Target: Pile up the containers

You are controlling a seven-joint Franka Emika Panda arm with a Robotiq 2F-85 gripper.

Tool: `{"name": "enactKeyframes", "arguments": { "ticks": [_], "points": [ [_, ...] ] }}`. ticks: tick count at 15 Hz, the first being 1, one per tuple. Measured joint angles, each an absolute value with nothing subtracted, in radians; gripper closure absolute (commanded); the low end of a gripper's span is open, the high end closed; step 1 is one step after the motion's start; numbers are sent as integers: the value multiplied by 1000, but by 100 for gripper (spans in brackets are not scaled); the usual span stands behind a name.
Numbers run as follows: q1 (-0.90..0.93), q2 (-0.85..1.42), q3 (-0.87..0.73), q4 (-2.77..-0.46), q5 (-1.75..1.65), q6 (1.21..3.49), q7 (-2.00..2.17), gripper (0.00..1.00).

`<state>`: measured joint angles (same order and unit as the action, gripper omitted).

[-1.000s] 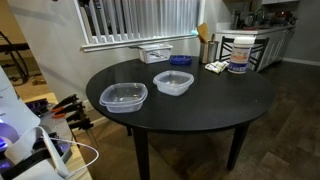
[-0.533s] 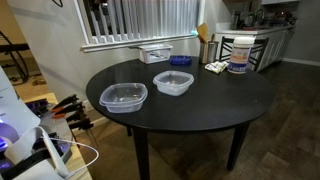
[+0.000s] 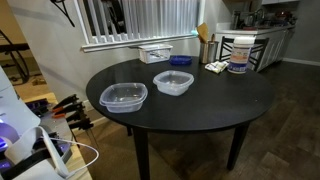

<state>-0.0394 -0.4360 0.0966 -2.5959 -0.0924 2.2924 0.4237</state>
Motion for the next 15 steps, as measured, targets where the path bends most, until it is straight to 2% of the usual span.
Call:
{"name": "enactKeyframes", "arguments": {
  "ticks": [11,15],
  "points": [
    [-49,-361,79,-2592,-52,2279,427,0],
    [-49,-307,78,-2629,30,2361,452,0]
  ]
}}
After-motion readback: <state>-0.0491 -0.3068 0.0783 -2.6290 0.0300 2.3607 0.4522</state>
